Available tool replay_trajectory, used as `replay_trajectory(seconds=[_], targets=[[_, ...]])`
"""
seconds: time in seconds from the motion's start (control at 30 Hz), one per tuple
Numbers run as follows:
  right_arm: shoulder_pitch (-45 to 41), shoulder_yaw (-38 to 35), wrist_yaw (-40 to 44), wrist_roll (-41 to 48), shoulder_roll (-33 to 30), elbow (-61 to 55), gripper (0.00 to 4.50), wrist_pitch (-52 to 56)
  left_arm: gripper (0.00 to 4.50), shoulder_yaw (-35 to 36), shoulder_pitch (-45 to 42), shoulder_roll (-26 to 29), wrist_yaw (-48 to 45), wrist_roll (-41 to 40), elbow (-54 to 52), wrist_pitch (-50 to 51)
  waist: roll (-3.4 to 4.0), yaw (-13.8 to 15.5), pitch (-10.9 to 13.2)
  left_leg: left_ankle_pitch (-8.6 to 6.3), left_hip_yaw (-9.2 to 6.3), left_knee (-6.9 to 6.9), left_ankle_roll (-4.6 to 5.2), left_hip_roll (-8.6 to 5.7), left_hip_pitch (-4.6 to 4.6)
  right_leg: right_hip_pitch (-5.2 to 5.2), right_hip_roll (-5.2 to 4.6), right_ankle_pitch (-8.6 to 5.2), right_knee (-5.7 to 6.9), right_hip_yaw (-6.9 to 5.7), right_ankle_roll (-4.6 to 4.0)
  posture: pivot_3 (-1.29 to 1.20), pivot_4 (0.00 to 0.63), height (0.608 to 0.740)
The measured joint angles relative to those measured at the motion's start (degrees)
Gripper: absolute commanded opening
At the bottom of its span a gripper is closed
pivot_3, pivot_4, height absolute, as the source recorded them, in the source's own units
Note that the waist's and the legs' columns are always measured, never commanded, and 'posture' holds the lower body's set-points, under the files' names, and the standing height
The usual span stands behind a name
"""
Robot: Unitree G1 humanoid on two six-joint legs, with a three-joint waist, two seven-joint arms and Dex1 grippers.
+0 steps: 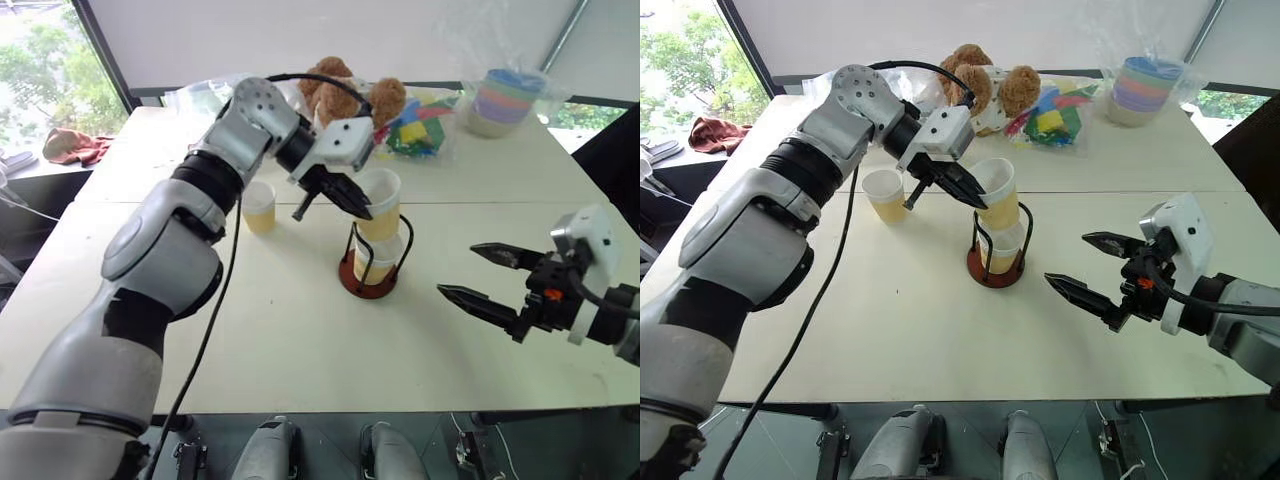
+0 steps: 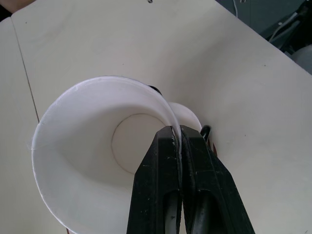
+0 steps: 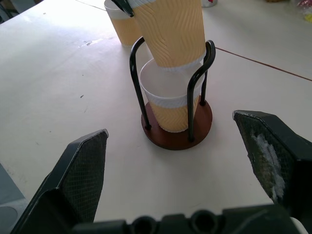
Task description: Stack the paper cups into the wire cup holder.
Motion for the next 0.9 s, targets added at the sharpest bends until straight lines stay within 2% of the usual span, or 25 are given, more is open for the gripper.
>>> replay_trajectory(seconds=[0.17,0.43,0.53,0.57,0.6,0.67,0.8,0.9], targets=[[-0.13,0.18,-1.35,0.42,0.0,0.21,4.5,-0.97,0.1,-2.78,-0.91,0.62,0.0,-1.14,-1.2,-0.07,0.01,-0.05,-0.01,-0.01,-0.02,-0.01,0.01,0.01,0.02,0.0,0.01,0.0,0.01,0.0,0.0,0.0,0.15,0.74],[-0.97,2.58,-2.23,0.15,0.0,1.21,4.5,-2.77,0.1,-5.18,-0.96,-1.59,0.0,-1.21,-0.05,-0.2,0.01,-0.05,0.0,-0.01,-0.02,-0.01,0.02,0.0,0.01,0.0,0.01,0.0,0.0,-0.01,0.0,0.0,0.15,0.74],[-0.7,2.59,-2.78,0.19,0.07,1.13,4.5,-3.1,0.85,-5.81,-0.96,-1.79,0.0,-1.24,-0.02,-0.31,0.01,-0.04,0.0,-0.01,-0.01,0.0,0.01,0.01,0.01,0.0,0.01,0.0,0.0,0.0,0.0,0.0,0.15,0.74],[-0.5,2.59,-2.93,0.2,0.19,1.09,4.5,-3.18,1.23,-6.15,-0.96,-1.81,0.0,-1.26,-0.02,-0.32,0.01,-0.02,0.0,-0.01,-0.01,0.0,0.02,0.01,0.01,0.0,0.02,0.0,0.0,0.0,0.0,0.0,0.15,0.74],[-0.16,2.59,-3.28,0.26,0.43,1.03,4.5,-3.26,1.84,-6.63,-0.96,-1.89,0.0,-1.23,0.11,-0.61,0.01,0.01,0.0,-0.01,-0.01,0.0,0.01,0.0,0.0,0.0,0.01,0.0,0.0,0.0,0.0,0.0,0.15,0.74],[0.16,2.59,-3.56,0.33,0.56,1.01,4.5,-3.32,2.77,-6.71,-0.97,-2.31,0.0,-0.98,0.81,-1.52,0.01,0.01,0.0,-0.01,-0.01,0.0,0.02,0.0,0.0,0.0,0.01,0.0,0.0,0.0,0.0,0.0,0.15,0.74],[0.21,2.59,-3.89,0.56,0.56,0.99,4.5,-3.46,2.77,-3.84,-1.4,-3.49,0.0,0.18,3.46,-2.71,-0.01,-0.03,0.01,-0.01,-0.01,0.0,0.02,0.0,0.0,-0.01,0.02,0.0,0.0,-0.01,0.0,0.0,0.15,0.74],[-3.43,4.75,-4.09,1.86,0.55,1.07,4.5,-4.1,2.77,2.09,-4.11,-2.97,0.1,2.08,6.72,-2.9,-0.04,-0.3,0.03,-0.01,0.07,0.0,0.02,0.01,-0.01,-0.08,0.02,0.0,0.0,0.02,0.01,0.0,0.15,0.74]])
